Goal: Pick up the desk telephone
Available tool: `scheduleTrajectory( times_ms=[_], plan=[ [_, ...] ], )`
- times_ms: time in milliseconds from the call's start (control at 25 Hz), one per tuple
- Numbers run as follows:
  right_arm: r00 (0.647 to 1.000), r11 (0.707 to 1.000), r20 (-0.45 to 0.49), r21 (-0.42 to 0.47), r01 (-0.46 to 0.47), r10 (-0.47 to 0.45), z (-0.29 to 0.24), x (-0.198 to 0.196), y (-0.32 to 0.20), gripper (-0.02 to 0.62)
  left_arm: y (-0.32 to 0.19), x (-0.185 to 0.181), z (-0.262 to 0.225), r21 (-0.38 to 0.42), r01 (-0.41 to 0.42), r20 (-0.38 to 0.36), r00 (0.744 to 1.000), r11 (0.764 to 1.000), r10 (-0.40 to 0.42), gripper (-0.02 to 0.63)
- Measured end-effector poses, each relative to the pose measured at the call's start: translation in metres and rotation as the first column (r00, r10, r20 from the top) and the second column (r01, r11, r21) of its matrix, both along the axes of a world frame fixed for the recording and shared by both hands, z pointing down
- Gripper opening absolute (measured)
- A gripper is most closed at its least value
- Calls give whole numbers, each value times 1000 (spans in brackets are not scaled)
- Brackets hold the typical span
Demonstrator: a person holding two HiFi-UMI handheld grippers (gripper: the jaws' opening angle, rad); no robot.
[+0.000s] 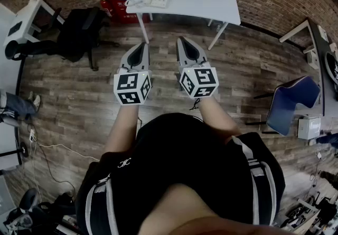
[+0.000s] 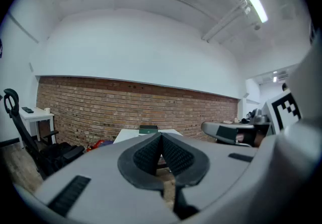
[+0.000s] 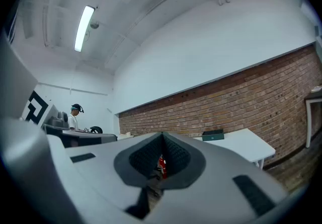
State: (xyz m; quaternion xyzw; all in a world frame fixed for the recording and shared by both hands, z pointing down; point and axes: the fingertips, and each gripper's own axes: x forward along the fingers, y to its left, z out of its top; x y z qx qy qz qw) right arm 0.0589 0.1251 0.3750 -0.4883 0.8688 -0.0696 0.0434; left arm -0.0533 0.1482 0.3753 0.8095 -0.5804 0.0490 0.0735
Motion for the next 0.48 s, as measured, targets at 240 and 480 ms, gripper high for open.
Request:
scheduleTrajectory(
  times_ms=[240,480],
  plan=[
    [999,1000,39,-13,26,-25,0,-8,2,-2,2,-5,0,-4,-1,-23,1000,1000,1,2],
    [997,999,64,-4,50,-50,-3,-25,3,-2,0,-19,0,-1,-10,-39,999,1000,10,2]
  ],
)
